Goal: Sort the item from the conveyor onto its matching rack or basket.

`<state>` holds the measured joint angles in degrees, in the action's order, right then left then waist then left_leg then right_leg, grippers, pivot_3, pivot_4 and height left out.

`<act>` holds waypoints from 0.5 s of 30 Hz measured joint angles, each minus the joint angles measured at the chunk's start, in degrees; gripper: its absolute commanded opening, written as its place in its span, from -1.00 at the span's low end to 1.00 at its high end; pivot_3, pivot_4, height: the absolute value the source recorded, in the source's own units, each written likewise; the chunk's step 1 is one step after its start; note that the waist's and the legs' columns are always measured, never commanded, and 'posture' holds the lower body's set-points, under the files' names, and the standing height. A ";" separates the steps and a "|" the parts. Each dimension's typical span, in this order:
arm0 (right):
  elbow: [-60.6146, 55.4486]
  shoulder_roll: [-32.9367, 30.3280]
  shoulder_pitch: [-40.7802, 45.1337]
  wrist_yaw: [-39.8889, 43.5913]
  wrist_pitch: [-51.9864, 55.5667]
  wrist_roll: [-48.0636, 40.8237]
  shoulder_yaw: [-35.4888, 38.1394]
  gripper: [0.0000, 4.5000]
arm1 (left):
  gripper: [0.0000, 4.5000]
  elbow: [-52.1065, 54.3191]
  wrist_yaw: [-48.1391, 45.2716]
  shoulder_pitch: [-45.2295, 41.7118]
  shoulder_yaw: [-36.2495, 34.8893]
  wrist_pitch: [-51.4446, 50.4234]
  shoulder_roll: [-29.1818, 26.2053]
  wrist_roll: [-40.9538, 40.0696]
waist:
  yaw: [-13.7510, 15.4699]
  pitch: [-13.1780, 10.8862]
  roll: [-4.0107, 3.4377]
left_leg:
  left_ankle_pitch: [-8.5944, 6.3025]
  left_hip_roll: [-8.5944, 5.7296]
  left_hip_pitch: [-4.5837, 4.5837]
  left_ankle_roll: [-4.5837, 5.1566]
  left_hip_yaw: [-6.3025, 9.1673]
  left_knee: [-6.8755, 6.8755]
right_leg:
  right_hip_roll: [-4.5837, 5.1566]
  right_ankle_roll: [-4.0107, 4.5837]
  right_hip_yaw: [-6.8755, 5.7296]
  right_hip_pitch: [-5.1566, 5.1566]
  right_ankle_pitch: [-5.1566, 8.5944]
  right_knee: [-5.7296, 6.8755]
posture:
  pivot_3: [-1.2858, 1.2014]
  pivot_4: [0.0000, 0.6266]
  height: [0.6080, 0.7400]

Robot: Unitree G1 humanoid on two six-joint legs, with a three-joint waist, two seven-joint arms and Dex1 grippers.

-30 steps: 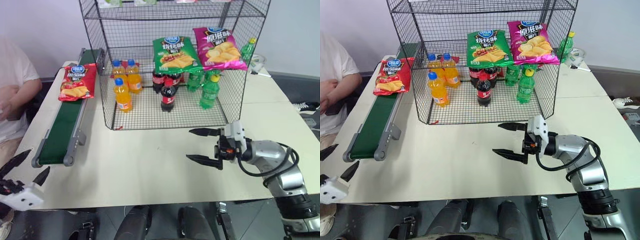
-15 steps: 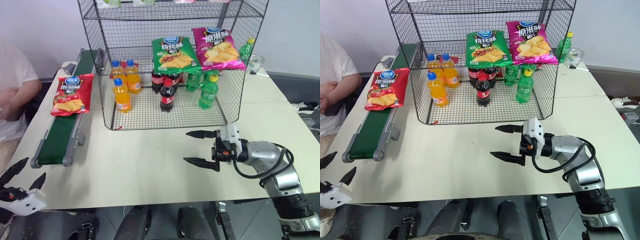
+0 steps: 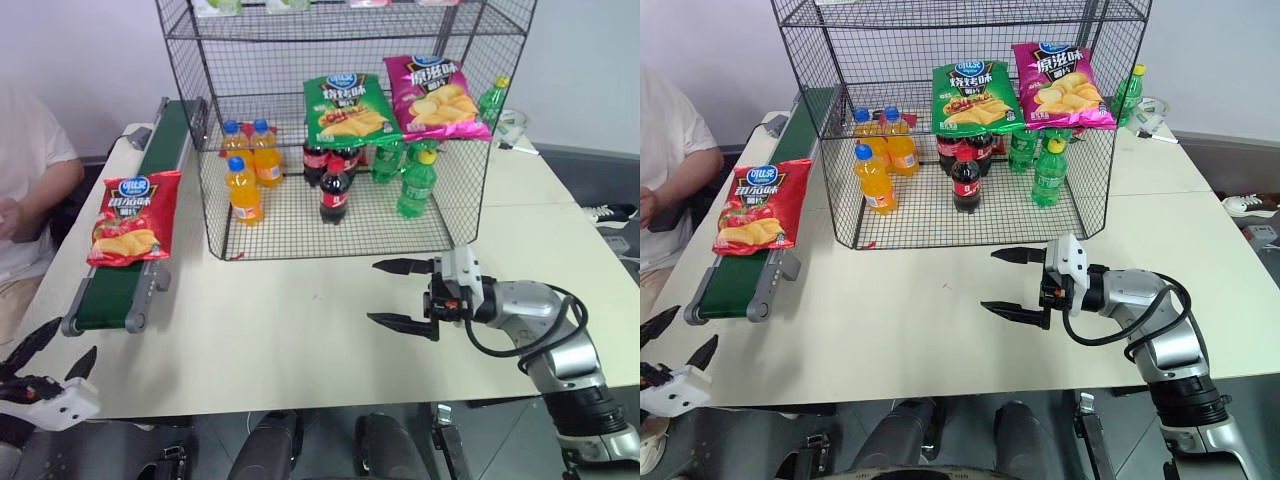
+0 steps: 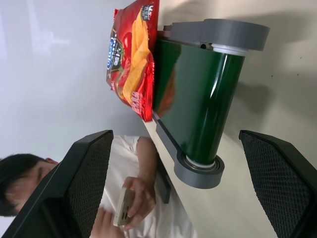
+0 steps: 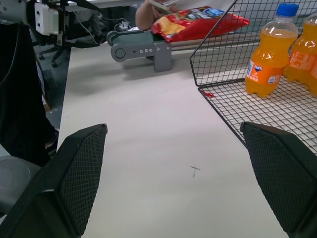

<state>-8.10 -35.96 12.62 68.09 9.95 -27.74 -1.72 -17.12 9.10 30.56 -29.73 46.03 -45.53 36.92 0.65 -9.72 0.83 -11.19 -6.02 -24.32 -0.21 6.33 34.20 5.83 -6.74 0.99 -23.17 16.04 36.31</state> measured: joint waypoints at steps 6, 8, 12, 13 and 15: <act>0.02 0.00 0.00 -0.11 -0.23 0.01 0.00 1.00 | 0.89 -0.24 0.54 -1.11 1.64 -0.74 -0.53 -0.04 | -0.05 0.01 0.01 | 0.01 0.00 0.06 0.00 -0.01 0.02 | -0.01 0.00 0.00 0.04 0.00 0.05 | 0.03 -0.52 1.00; 0.02 0.00 -0.01 -0.17 -0.24 0.01 0.00 1.00 | 0.89 -0.25 0.74 -1.18 1.97 -0.77 -0.55 -0.05 | -0.07 0.01 0.01 | 0.01 0.00 0.06 -0.01 -0.01 0.02 | -0.01 0.00 0.00 0.04 0.00 0.05 | 0.03 -0.52 1.00; 0.09 0.00 -0.01 -0.29 -0.33 0.03 0.00 1.00 | 0.89 -0.35 1.12 -1.72 2.18 -1.29 -0.77 -0.11 | -0.01 0.02 0.02 | 0.01 0.00 0.08 -0.01 0.00 0.03 | -0.02 -0.01 0.00 0.04 -0.01 0.10 | 0.03 -0.52 1.00; 0.12 0.00 -0.02 -0.31 -0.35 0.04 0.00 1.00 | 0.89 -0.35 1.12 -1.74 2.30 -1.49 -0.78 -0.11 | -0.01 0.02 0.02 | 0.01 0.00 0.09 -0.01 -0.01 0.03 | -0.02 -0.01 0.00 0.05 -0.01 0.10 | 0.03 -0.52 1.00; 0.30 0.00 -0.02 -0.36 -0.39 0.07 0.00 1.00 | 0.89 -0.35 1.12 -1.83 2.58 -1.76 -0.79 -0.12 | -0.02 0.02 0.02 | 0.01 0.00 0.11 -0.01 -0.01 0.04 | -0.02 -0.01 0.00 0.06 -0.01 0.11 | 0.03 -0.52 1.00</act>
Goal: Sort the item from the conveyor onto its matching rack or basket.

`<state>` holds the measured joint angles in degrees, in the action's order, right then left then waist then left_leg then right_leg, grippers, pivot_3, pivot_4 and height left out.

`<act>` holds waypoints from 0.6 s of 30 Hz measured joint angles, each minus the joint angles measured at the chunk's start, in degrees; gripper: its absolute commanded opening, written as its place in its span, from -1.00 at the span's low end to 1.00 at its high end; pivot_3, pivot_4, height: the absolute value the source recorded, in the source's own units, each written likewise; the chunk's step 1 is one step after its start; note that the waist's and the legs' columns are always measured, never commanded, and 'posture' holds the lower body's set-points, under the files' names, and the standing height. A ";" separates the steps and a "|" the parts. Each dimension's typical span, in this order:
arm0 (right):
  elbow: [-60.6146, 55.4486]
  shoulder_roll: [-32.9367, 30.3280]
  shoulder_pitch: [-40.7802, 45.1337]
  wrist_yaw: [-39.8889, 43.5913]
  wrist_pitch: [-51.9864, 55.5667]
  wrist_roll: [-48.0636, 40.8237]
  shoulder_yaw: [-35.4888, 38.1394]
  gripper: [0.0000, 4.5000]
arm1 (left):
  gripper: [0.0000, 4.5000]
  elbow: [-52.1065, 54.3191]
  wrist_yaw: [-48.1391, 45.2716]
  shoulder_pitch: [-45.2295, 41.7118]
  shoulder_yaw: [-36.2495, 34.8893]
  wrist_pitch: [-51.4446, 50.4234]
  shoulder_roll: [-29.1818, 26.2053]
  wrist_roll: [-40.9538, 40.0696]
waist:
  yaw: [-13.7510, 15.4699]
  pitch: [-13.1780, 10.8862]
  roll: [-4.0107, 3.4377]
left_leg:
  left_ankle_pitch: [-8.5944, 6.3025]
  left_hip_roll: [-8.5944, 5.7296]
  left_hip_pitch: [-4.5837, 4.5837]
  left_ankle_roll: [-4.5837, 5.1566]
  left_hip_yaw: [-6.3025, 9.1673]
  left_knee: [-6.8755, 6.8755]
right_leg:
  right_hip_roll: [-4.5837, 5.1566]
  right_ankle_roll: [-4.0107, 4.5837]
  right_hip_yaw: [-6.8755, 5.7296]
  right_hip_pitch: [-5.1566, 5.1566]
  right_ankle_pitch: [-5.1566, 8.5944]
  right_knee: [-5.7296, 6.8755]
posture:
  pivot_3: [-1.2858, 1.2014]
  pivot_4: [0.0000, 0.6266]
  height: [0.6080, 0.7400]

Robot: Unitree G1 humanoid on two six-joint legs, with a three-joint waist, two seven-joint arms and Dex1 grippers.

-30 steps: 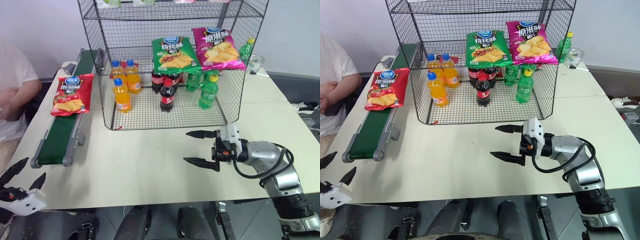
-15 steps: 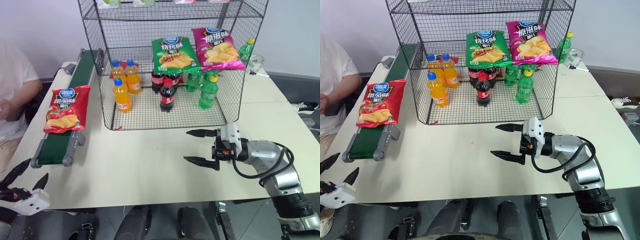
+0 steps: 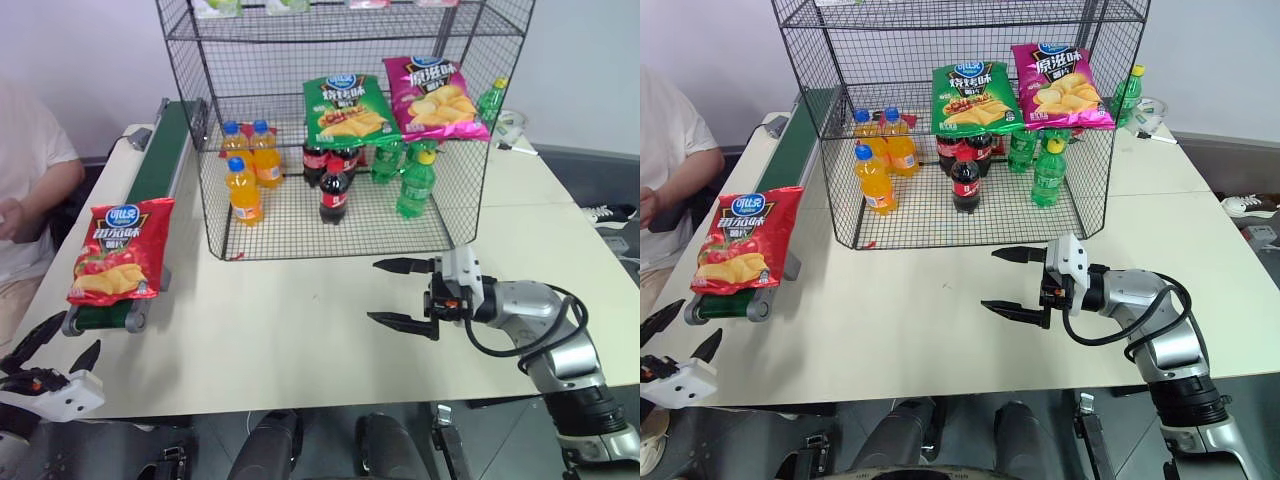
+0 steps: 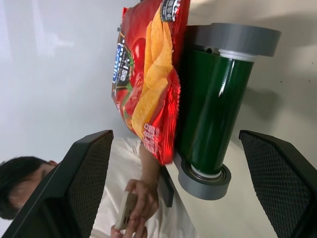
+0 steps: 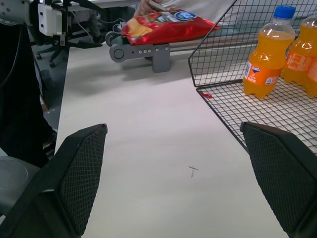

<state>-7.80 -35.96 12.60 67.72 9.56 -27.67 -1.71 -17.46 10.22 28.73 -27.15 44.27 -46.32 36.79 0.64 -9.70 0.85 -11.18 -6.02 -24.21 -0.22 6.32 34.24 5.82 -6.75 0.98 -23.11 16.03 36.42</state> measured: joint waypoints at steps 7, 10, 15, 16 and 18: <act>0.32 0.01 0.00 -0.06 -0.28 0.36 0.00 1.00 | 0.89 0.02 0.14 -0.36 1.27 -0.32 -0.27 -0.07 | -0.02 0.00 0.00 | 0.00 0.00 0.07 -0.01 -0.01 0.00 | 0.00 0.00 0.01 0.02 0.00 0.07 | 0.03 -0.52 1.00; 0.32 0.04 0.00 -0.14 -0.28 0.37 0.00 1.00 | 0.89 0.02 0.28 -0.46 1.56 -0.49 -0.29 -0.11 | -0.01 0.00 0.00 | 0.01 0.00 0.08 -0.01 -0.01 0.01 | 0.00 0.00 0.01 0.02 0.00 0.09 | 0.03 -0.52 1.00; 0.33 0.05 0.00 -0.32 -0.32 0.38 0.00 1.00 | 0.89 0.10 0.33 -1.74 2.30 -1.10 -0.29 -0.11 | 0.01 0.00 0.00 | 0.01 0.00 0.11 -0.02 -0.01 0.02 | 0.00 0.00 0.01 0.03 0.00 0.15 | 0.03 -0.52 1.00; 0.33 0.05 0.00 -0.35 -0.34 0.39 0.00 1.00 | 0.89 0.12 0.33 -1.95 2.65 -1.14 -0.29 -0.11 | 0.00 0.00 0.00 | 0.01 0.00 0.11 -0.02 -0.01 0.02 | 0.00 0.00 0.01 0.03 0.00 0.15 | 0.03 -0.52 1.00; 0.34 0.04 0.00 -0.41 -0.38 0.39 0.02 1.00 | 0.89 0.12 0.33 -2.50 3.52 -1.28 -0.29 -0.10 | 0.00 0.00 0.01 | 0.02 0.00 0.13 -0.02 -0.01 0.03 | -0.01 0.00 0.01 0.03 0.00 0.19 | 0.03 -0.52 1.00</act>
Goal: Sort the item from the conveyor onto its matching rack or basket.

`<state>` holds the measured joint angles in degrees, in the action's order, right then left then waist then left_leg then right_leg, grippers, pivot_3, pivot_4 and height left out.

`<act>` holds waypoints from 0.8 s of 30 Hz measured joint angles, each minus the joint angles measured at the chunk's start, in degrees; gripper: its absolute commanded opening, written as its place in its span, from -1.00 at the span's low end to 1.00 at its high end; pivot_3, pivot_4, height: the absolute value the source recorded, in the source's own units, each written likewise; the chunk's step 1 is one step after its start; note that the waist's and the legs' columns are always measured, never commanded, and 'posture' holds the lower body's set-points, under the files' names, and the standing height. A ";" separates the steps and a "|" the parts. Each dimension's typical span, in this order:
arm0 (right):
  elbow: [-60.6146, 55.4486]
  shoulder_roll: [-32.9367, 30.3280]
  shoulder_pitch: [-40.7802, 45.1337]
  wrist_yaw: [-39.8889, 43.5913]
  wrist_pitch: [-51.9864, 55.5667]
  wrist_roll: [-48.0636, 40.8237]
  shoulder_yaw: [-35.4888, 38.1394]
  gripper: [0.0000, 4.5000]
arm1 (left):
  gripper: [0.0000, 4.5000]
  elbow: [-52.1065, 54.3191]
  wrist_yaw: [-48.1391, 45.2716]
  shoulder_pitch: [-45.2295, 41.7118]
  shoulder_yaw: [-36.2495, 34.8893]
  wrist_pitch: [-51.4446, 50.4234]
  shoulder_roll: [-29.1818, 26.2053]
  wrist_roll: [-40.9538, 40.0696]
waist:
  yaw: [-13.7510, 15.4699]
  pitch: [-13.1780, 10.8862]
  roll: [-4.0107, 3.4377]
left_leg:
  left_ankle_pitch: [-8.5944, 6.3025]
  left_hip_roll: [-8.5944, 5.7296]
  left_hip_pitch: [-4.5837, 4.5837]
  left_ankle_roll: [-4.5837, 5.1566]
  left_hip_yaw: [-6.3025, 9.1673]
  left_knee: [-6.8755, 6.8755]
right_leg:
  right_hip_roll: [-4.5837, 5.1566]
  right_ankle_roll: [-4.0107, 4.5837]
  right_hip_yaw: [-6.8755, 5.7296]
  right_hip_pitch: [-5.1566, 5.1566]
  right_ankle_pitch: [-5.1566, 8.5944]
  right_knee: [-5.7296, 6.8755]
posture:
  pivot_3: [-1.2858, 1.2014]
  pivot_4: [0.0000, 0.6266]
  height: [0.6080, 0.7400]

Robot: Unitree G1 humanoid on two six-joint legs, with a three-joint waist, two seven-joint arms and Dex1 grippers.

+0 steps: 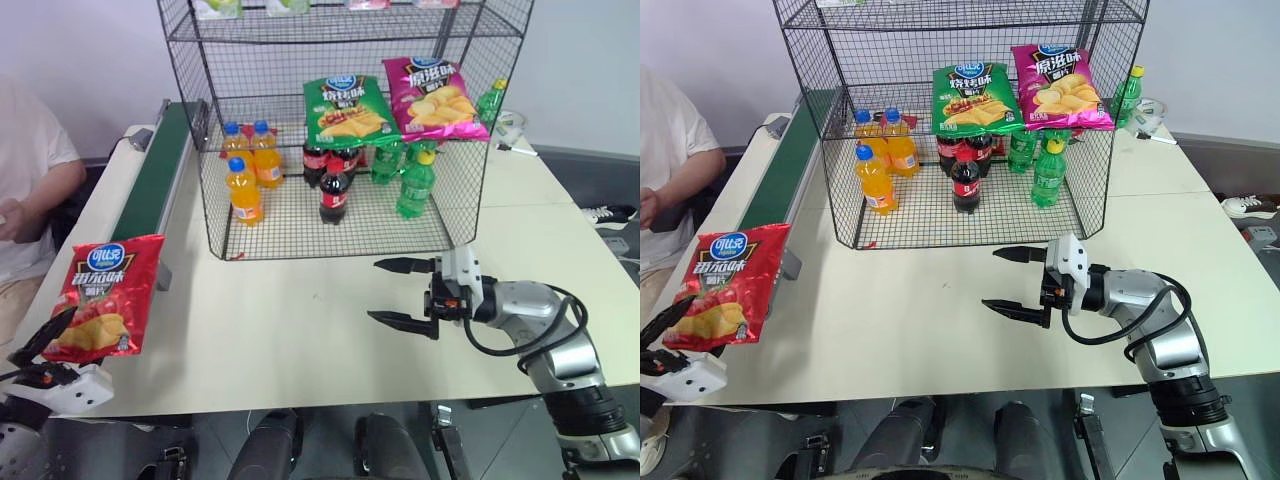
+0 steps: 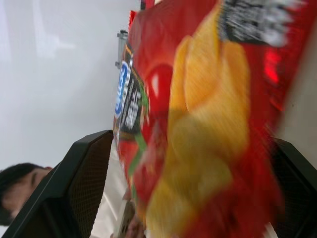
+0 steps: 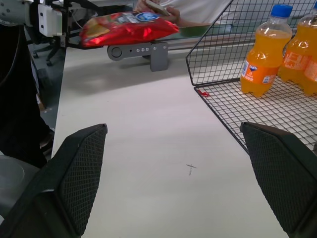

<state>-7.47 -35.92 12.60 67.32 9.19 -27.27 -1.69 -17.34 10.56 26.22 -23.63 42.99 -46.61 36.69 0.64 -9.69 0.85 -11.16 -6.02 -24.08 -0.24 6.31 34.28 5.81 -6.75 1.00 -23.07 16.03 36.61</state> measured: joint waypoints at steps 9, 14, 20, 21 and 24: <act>0.01 -0.01 0.00 -0.31 -0.09 0.01 0.08 1.00 | -0.15 -0.05 -0.07 -1.93 0.70 -0.16 -0.51 -1.69 | 0.00 0.01 0.02 | 0.01 0.00 0.04 -0.02 0.00 0.06 | 0.00 -0.02 0.01 -0.02 -0.01 0.18 | 0.03 -0.52 1.00; 0.55 -0.07 -0.01 -0.49 -0.70 0.07 0.22 1.00 | -0.97 0.36 -0.07 -1.76 0.74 -0.24 -0.49 -2.56 | 0.00 0.01 0.02 | 0.02 0.00 0.05 -0.02 -0.02 0.07 | 0.00 -0.02 0.02 -0.04 -0.01 0.31 | 0.03 -0.52 1.00; 1.10 -0.14 -0.01 -0.57 -1.15 0.07 0.26 1.00 | -0.97 4.94 -0.56 -1.67 -0.30 -1.09 -0.47 -4.95 | 0.11 0.01 0.02 | 0.02 -0.01 0.05 -0.03 -0.02 0.15 | 0.02 -0.02 0.02 -0.02 0.00 0.35 | 0.03 -0.52 1.00; 1.13 -0.13 -0.01 -0.69 -1.28 0.09 0.28 1.00 | -0.97 6.21 -0.89 -1.70 -0.55 -1.44 -0.45 -5.20 | 0.10 0.01 0.03 | 0.01 -0.01 0.05 -0.03 -0.01 0.15 | 0.02 -0.02 0.02 -0.03 0.00 0.35 | 0.03 -0.52 1.00; 2.10 0.30 0.14 -2.22 -3.15 0.28 1.41 1.00 | -0.97 13.92 -2.93 -2.56 -2.45 -2.84 -0.33 -7.17 | 0.14 0.03 0.06 | 0.01 -0.01 0.03 -0.03 0.00 0.20 | 0.02 -0.01 0.01 -0.01 0.00 0.36 | 0.03 -0.52 1.00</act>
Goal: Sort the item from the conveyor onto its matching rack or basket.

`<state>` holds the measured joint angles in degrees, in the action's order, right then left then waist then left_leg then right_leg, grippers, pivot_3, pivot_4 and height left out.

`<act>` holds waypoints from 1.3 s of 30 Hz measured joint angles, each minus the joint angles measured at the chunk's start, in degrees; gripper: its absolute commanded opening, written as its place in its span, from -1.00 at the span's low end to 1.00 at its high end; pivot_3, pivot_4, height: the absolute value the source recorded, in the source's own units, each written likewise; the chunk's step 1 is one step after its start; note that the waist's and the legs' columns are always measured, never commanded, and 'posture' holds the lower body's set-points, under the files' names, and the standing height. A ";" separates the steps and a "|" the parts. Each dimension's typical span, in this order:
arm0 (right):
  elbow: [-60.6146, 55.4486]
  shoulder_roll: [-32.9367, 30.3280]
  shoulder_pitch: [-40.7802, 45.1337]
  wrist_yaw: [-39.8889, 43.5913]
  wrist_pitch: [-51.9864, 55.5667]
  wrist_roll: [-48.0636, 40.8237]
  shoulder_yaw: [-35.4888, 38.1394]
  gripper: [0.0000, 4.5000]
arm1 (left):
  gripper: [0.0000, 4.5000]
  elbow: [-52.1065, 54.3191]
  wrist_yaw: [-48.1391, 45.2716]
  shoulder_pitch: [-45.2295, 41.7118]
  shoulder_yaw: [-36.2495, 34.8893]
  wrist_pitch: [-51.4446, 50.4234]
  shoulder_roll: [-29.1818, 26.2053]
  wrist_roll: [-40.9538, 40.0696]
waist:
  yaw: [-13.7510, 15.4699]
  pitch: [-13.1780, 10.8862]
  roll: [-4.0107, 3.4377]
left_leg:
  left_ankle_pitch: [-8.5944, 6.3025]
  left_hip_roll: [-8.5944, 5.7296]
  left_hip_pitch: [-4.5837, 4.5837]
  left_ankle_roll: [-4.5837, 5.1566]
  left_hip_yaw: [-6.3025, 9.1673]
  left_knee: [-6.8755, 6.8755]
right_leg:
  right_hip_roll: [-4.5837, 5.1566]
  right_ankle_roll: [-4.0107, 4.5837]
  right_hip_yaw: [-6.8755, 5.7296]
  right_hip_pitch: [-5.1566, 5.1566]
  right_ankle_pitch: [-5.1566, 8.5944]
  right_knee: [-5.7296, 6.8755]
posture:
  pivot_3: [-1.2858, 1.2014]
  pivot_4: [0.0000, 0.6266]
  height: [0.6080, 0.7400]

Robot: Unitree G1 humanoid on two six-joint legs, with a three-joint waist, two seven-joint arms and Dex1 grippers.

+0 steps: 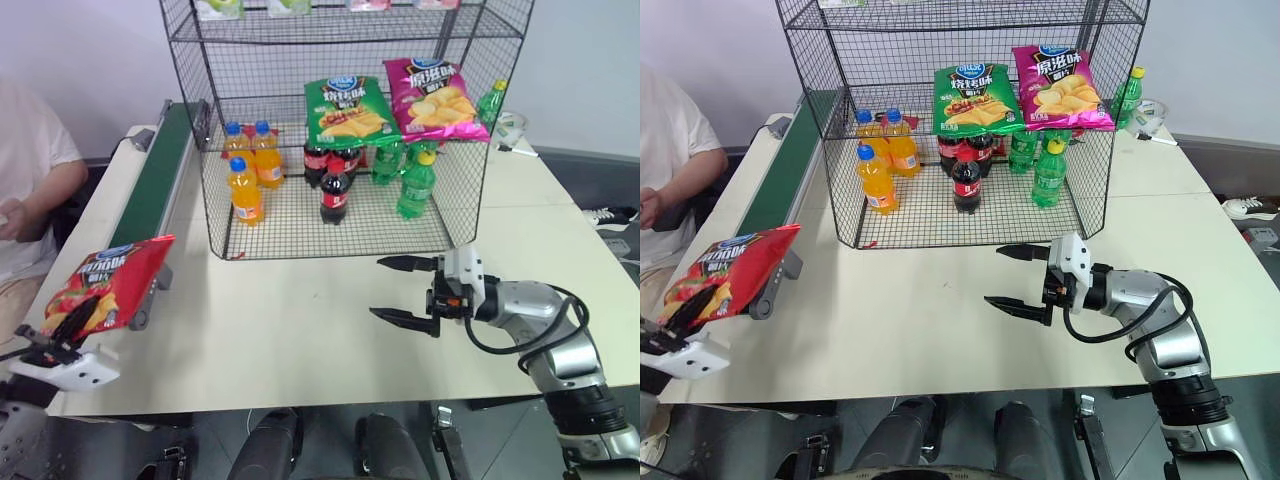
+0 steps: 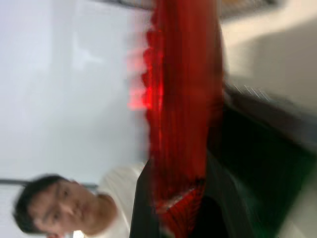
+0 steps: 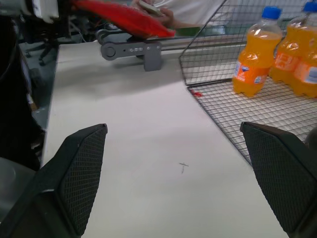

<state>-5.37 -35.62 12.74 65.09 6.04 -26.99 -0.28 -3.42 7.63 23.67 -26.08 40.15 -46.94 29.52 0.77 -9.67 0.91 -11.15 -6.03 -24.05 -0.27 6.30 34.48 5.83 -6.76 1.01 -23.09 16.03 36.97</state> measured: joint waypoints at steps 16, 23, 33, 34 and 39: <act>0.22 8.63 -1.61 -17.83 -10.59 5.47 7.43 1.00 | -0.97 16.47 -10.83 -33.66 10.90 -12.89 1.90 1.15 | -0.06 0.00 -0.02 | 0.20 -0.03 0.10 -0.03 0.02 0.03 | -0.25 -0.04 0.00 0.25 -0.03 0.25 | 0.03 -0.52 1.00; -0.18 9.51 -0.15 -20.36 -11.46 6.22 7.39 1.00 | -0.97 -3.22 -3.88 -52.28 22.06 -13.29 6.65 8.59 | -0.23 -0.01 -0.03 | 0.27 -0.04 0.20 -0.08 0.03 -0.04 | -0.28 -0.12 0.01 0.28 -0.06 0.29 | 0.03 -0.52 1.00; -0.80 11.99 1.53 -23.82 -11.58 7.79 5.70 1.00 | -0.97 -35.54 13.05 -75.45 39.34 -15.03 14.84 22.01 | -0.23 -0.02 0.02 | 0.29 -0.13 0.11 -0.09 0.07 0.14 | -0.28 -0.22 -0.01 0.29 -0.10 0.35 | 0.03 -0.52 1.00; -0.88 11.98 1.41 -23.90 -11.57 7.81 5.68 1.00 | -0.97 -38.15 14.51 -77.07 40.43 -15.15 15.03 22.51 | -0.38 -0.02 0.03 | 0.29 -0.12 0.11 -0.09 0.07 0.14 | -0.29 -0.23 -0.01 0.28 -0.10 0.37 | 0.03 -0.52 1.00; -1.30 11.83 0.73 -24.31 -11.44 7.82 5.73 1.00 | -0.97 -53.40 20.11 -85.50 44.15 -17.98 17.11 23.29 | -0.48 -0.03 0.04 | 0.29 -0.13 0.06 -0.08 0.07 0.23 | -0.29 -0.27 -0.03 0.26 -0.07 0.44 | 0.03 -0.52 1.00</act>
<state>-6.67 -23.79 13.48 40.79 -5.41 -19.17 5.46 -56.82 27.74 -61.83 18.07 22.17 -29.83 52.81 0.29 -9.70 0.95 -10.86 -6.15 -23.99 -0.35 6.38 34.70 5.54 -7.03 0.98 -22.83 15.96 37.41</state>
